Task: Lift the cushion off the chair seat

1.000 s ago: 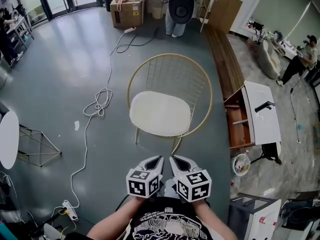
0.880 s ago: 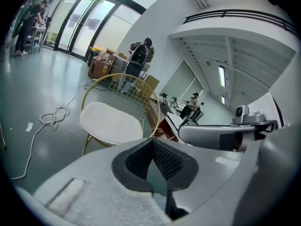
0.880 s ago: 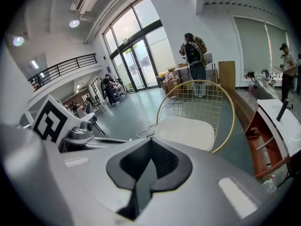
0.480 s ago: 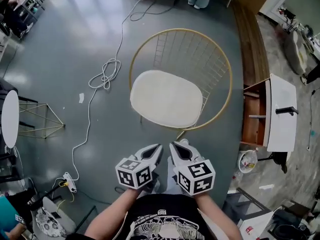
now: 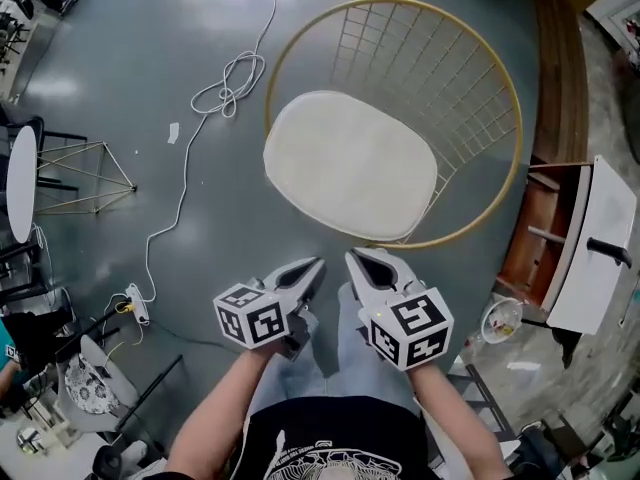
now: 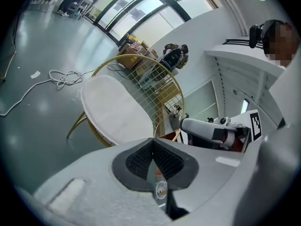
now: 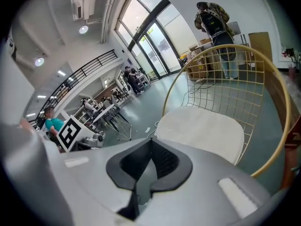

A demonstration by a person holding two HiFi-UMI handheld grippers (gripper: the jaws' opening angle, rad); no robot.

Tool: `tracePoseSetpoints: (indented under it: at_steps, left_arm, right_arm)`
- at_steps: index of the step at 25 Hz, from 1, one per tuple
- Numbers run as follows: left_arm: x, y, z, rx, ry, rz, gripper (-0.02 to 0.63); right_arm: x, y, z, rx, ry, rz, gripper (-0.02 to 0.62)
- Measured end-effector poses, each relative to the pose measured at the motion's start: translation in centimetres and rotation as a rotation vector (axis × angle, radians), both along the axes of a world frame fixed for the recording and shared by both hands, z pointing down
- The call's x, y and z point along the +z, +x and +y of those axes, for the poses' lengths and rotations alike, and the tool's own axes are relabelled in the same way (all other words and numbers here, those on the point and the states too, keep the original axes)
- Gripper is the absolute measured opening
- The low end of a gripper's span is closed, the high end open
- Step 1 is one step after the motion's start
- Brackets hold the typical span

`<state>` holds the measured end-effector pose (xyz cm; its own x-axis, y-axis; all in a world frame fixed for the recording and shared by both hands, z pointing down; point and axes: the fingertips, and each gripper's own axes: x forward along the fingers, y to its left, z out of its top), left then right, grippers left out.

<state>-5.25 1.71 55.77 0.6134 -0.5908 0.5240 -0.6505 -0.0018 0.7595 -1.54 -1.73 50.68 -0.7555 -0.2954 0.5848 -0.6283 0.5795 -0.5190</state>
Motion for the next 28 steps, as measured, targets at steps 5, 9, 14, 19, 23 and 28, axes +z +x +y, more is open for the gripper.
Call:
tracePoseSetpoints:
  at_steps: [5, 9, 14, 19, 23, 28]
  left_arm:
    - [1.3, -0.1, -0.6, -0.071, 0.000, 0.023, -0.002]
    - [3.7, -0.6, -1.6, -0.151, -0.030, 0.071, 0.009]
    - [6.9, -1.3, -1.3, -0.226, -0.062, 0.135, 0.036]
    - [10.8, -1.9, -1.4, -0.250, -0.097, 0.177, 0.066]
    - [13.6, -1.6, -1.7, -0.263, -0.120, 0.213, 0.093]
    - [14.9, -0.9, -2.9, -0.274, -0.119, 0.290, 0.188]
  right_arm:
    - [1.3, 0.9, -0.2, -0.072, 0.005, -0.009, -0.002]
    - [3.0, 1.2, -1.9, -0.083, -0.015, -0.001, -0.002]
    - [5.0, 1.2, -1.7, -0.083, -0.042, 0.024, -0.002]
    - [6.9, 0.3, -0.9, -0.098, -0.062, 0.038, -0.002]
    - [9.2, 0.4, 0.1, -0.126, -0.092, 0.061, -0.002]
    - [9.4, 1.1, -0.2, -0.157, -0.093, 0.090, -0.002]
